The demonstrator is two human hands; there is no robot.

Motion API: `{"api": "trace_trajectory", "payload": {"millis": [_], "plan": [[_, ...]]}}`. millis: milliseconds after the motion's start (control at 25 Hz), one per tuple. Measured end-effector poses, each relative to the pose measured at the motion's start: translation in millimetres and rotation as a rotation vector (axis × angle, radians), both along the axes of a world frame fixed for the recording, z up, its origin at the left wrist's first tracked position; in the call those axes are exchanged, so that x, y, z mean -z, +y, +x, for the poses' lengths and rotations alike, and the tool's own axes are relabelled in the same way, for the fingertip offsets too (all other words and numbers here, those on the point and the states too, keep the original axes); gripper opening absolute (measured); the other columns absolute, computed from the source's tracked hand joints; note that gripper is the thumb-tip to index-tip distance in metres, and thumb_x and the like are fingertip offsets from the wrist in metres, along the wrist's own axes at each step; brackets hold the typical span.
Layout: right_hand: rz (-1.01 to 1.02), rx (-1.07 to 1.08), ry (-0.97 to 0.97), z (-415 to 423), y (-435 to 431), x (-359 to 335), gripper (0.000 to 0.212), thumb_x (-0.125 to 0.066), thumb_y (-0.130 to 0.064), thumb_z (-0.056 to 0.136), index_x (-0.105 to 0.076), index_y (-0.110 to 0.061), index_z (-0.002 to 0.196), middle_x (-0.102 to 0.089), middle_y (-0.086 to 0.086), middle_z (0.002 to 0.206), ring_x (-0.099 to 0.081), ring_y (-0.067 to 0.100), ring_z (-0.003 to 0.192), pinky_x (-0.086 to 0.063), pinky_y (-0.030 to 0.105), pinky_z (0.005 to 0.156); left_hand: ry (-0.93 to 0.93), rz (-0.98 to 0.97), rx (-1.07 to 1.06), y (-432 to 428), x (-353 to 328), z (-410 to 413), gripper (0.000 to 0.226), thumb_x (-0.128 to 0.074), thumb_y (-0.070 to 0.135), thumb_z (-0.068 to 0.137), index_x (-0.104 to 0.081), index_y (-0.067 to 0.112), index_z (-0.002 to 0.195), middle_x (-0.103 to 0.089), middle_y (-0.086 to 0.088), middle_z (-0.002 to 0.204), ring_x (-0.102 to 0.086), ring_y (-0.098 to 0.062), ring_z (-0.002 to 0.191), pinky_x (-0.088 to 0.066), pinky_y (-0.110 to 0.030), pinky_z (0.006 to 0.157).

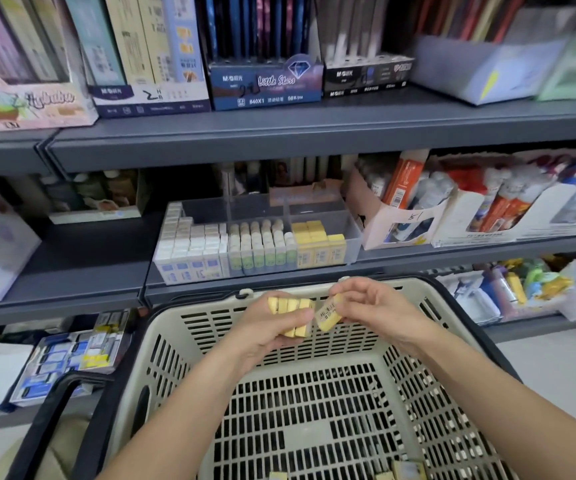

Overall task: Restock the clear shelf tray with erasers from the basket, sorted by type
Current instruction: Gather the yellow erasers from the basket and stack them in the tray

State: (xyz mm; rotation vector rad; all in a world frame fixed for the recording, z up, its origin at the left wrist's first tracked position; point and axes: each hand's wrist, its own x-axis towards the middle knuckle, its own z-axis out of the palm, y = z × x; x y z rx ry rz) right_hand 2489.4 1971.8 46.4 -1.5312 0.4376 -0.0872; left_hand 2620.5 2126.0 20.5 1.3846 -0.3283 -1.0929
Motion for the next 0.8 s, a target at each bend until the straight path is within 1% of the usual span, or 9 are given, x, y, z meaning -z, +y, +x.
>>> {"api": "trace_trajectory", "payload": {"millis": [120, 240, 320, 400, 480, 560, 600, 680, 800], "plan": [[-0.098, 0.005, 0.055, 3, -9, -13, 0.027, -0.064, 0.007, 0.080, -0.064, -0.011, 0.099, -0.069, 0.008, 0.094, -0.064, 0.012, 0.081, -0.053, 0.017, 0.072, -0.029, -0.050, -0.036, 0, -13, 8, 0.055, -0.082, 0.018, 0.054, -0.058, 0.012, 0.102, -0.071, -0.007, 0.088, -0.070, -0.016, 0.078, -0.055, -0.027, 0.063], [-0.160, 0.027, 0.045, 12, -17, -27, 0.033, -0.065, 0.008, 0.078, -0.064, -0.013, 0.104, -0.070, 0.003, 0.086, -0.063, 0.005, 0.067, -0.052, 0.016, 0.060, -0.091, -0.070, -0.005, -3, -27, 17, 0.051, -0.082, 0.016, 0.056, -0.057, 0.011, 0.100, -0.067, -0.006, 0.086, -0.068, -0.015, 0.073, -0.056, -0.030, 0.064], [-0.248, 0.114, 0.035, 23, -28, -38, 0.030, -0.066, 0.006, 0.078, -0.064, -0.008, 0.105, -0.070, 0.002, 0.085, -0.064, 0.003, 0.062, -0.051, 0.014, 0.054, -0.137, -0.076, -0.010, -6, -32, 26, 0.043, -0.080, 0.011, 0.063, -0.057, 0.011, 0.099, -0.066, -0.005, 0.083, -0.067, -0.014, 0.071, -0.057, -0.030, 0.065], [-0.433, 0.214, 0.008, 36, -43, -50, 0.022, -0.066, 0.001, 0.081, -0.065, -0.013, 0.098, -0.069, 0.003, 0.087, -0.065, 0.003, 0.062, -0.049, 0.013, 0.053, -0.153, -0.084, -0.044, -8, -33, 34, 0.039, -0.078, 0.007, 0.069, -0.057, 0.011, 0.101, -0.065, -0.005, 0.083, -0.067, -0.011, 0.068, -0.057, -0.028, 0.063], [-0.793, 0.301, 0.000, 55, -60, -60, 0.018, -0.066, -0.008, 0.083, -0.066, -0.020, 0.097, -0.069, 0.001, 0.090, -0.066, 0.007, 0.074, -0.050, 0.015, 0.065, -0.146, -0.085, -0.080, -8, -32, 41, 0.042, -0.076, 0.006, 0.071, -0.055, 0.009, 0.108, -0.065, -0.006, 0.087, -0.067, -0.011, 0.070, -0.056, -0.027, 0.062], [-1.166, 0.287, 0.092, 74, -71, -62, 0.021, -0.062, -0.017, 0.086, -0.066, -0.023, 0.106, -0.069, 0.001, 0.102, -0.063, 0.018, 0.093, -0.050, 0.028, 0.082, -0.139, -0.082, -0.089, -9, -28, 44, 0.050, -0.077, 0.008, 0.069, -0.053, 0.009, 0.113, -0.065, -0.007, 0.089, -0.067, -0.012, 0.072, -0.056, -0.028, 0.062], [-1.279, 0.240, 0.171, 84, -74, -60, 0.024, -0.059, -0.020, 0.088, -0.065, -0.025, 0.111, -0.067, 0.001, 0.110, -0.061, 0.022, 0.101, -0.051, 0.034, 0.085, -0.140, -0.082, -0.084, -9, -27, 44, 0.053, -0.078, 0.010, 0.067, -0.053, 0.009, 0.114, -0.065, -0.007, 0.089, -0.067, -0.011, 0.072, -0.055, -0.028, 0.062], [-1.338, 0.109, 0.318, 98, -78, -53, 0.027, -0.054, -0.019, 0.090, -0.064, -0.029, 0.114, -0.064, 0.000, 0.118, -0.060, 0.024, 0.106, -0.051, 0.040, 0.088, -0.138, -0.086, -0.070, -9, -25, 45, 0.059, -0.080, 0.015, 0.062, -0.053, 0.009, 0.114, -0.066, -0.006, 0.087, -0.068, -0.011, 0.070, -0.055, -0.028, 0.061], [-1.252, -0.023, 0.415, 112, -83, -42, 0.026, -0.055, -0.016, 0.090, -0.065, -0.028, 0.110, -0.062, -0.001, 0.122, -0.061, 0.021, 0.103, -0.050, 0.033, 0.089, -0.118, -0.094, -0.060, -8, -25, 49, 0.064, -0.082, 0.021, 0.054, -0.055, 0.009, 0.111, -0.067, -0.005, 0.083, -0.068, -0.011, 0.069, -0.054, -0.026, 0.059]]}}
